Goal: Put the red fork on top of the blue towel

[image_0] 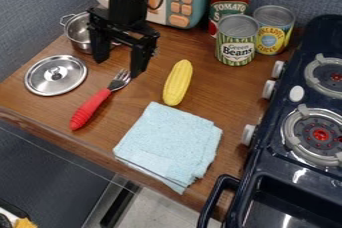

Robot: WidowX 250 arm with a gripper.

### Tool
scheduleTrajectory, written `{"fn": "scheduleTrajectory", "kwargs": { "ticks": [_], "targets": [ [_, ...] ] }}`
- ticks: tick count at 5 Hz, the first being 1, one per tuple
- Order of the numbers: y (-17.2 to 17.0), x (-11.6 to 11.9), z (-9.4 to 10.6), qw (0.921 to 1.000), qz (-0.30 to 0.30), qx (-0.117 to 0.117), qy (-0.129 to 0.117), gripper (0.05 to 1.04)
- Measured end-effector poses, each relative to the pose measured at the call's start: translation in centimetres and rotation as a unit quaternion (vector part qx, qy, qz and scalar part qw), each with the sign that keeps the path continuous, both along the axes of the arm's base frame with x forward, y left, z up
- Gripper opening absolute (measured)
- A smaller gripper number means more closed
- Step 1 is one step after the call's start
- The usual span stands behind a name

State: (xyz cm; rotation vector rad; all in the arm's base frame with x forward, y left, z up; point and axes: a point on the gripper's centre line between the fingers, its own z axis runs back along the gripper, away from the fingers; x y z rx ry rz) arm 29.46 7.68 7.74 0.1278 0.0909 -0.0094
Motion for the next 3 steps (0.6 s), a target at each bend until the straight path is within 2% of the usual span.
{"fn": "scheduleTrajectory", "kwargs": {
  "ticks": [1,2,3],
  "targets": [
    [2.6,-2.2,-1.0,0.9992,0.015,0.026,0.028,1.001],
    [5.1,-3.8,-1.3,0.9973,0.06,0.013,0.041,1.001],
    [6.6,-5.3,-3.4,0.9928,0.086,-0.016,0.082,1.001]
  ]
}}
